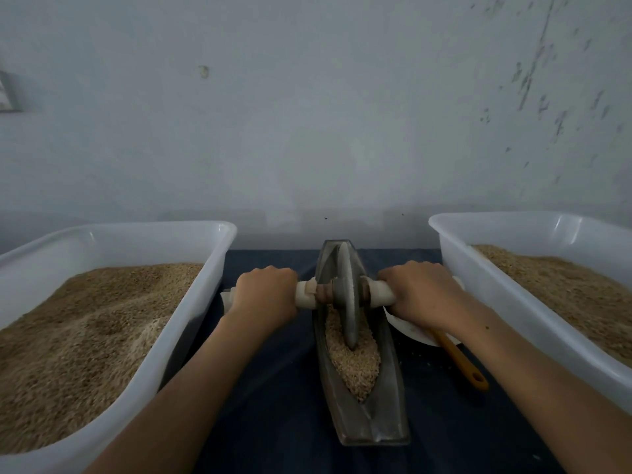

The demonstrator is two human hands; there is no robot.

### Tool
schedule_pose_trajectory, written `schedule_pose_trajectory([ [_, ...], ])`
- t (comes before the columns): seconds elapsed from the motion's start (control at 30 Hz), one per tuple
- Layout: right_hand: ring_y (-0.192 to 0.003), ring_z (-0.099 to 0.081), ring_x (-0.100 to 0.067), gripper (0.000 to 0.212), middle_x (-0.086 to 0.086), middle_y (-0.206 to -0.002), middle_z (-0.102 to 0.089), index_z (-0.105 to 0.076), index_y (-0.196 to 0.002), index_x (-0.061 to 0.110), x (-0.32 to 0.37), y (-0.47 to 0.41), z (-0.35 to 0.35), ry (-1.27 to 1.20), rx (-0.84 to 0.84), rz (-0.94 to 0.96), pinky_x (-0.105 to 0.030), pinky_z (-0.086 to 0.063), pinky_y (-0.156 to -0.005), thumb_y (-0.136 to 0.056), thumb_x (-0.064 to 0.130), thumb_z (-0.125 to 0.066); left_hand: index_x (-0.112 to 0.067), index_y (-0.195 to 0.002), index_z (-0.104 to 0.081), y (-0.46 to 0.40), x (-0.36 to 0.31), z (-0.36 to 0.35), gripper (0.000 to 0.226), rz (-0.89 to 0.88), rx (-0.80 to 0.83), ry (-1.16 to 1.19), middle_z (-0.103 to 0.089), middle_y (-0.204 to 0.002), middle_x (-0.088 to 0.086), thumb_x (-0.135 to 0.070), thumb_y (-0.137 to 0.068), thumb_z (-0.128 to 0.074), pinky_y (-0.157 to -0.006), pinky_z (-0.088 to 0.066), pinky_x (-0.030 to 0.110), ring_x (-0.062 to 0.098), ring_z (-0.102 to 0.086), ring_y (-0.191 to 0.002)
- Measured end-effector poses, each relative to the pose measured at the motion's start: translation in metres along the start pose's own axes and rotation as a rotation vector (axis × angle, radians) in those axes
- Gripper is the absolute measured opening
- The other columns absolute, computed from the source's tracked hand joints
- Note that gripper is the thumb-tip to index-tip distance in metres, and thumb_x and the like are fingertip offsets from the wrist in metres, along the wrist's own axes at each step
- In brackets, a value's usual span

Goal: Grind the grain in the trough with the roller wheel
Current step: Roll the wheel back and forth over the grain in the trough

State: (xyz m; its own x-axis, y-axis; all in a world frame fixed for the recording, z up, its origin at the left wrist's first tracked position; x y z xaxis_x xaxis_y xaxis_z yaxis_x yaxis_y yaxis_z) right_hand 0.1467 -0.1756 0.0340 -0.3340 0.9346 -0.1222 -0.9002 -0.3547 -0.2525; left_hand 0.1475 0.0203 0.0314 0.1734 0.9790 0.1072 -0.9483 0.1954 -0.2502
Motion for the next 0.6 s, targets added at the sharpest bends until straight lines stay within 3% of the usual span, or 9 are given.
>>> schedule_pose_trajectory([
  [0.1,-0.08,-0.06,-0.021,0.012,0.004,-0.087,-0.063,-0.042,-0.087,0.03,-0.0006,-0.0014,-0.0029,0.047,-0.145,-0.016,-0.031,-0.033,-0.061,-0.087,0.027,-0.053,-0.022,-0.097,-0.051,0.0017,0.0002,0.002,0.014,0.009,-0.101,0.026,-0.062,-0.093,-0.002,-0.032,-0.088,-0.056,-0.069,-0.042,0.029,0.018,-0.06,-0.084],
  [0.23,-0.079,-0.061,-0.021,0.009,0.004,-0.086,-0.064,-0.045,-0.092,0.027,-0.002,-0.0008,-0.0065,0.068,-0.22,-0.024,-0.032,-0.033,-0.059,-0.088,0.028,-0.053,-0.021,-0.099,-0.049,0.0042,-0.0014,0.0045,0.016,0.01,-0.179,0.015,-0.062,-0.091,-0.002,-0.033,-0.089,-0.054,-0.065,-0.038,0.028,0.018,-0.06,-0.082],
  [0.33,-0.079,-0.061,-0.021,0.012,0.004,-0.086,-0.064,-0.043,-0.087,0.03,-0.0033,0.0001,-0.006,0.037,-0.161,-0.037,-0.031,-0.035,-0.06,-0.087,0.029,-0.055,-0.022,-0.101,-0.051,0.0049,-0.0033,0.0058,0.017,0.011,-0.155,-0.004,-0.062,-0.093,-0.003,-0.033,-0.089,-0.055,-0.067,-0.04,0.028,0.016,-0.059,-0.083],
  [0.47,-0.083,-0.061,-0.019,0.005,0.004,-0.088,-0.063,-0.054,-0.089,0.03,-0.0014,0.0002,-0.0019,0.0,0.017,-0.021,-0.029,-0.035,-0.062,-0.085,0.031,-0.058,-0.02,-0.102,-0.057,0.0057,-0.0042,0.005,0.016,0.018,-0.051,-0.032,-0.063,-0.097,-0.001,-0.029,-0.089,-0.055,-0.071,-0.042,0.028,0.017,-0.06,-0.088],
  [0.6,-0.076,-0.057,-0.014,0.013,0.008,-0.079,-0.056,-0.063,-0.097,0.03,-0.0001,-0.001,0.0003,-0.041,0.166,-0.007,-0.026,-0.035,-0.056,-0.084,0.032,-0.061,-0.018,-0.102,-0.057,0.0052,-0.0021,0.0012,0.019,0.02,0.079,-0.041,-0.062,-0.098,0.0,-0.029,-0.087,-0.058,-0.071,-0.042,0.028,0.018,-0.059,-0.089],
])
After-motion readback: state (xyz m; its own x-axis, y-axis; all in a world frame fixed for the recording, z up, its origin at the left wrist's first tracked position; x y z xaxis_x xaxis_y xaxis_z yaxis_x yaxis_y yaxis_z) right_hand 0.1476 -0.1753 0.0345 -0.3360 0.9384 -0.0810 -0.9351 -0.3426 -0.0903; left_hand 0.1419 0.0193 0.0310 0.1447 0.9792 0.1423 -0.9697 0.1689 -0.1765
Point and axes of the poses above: each hand's wrist, its own y-axis away from the middle knuckle, its own z-axis out of the back of the hand, x = y × z, the point moved 6 cm from there along -y, towards the middle knuckle
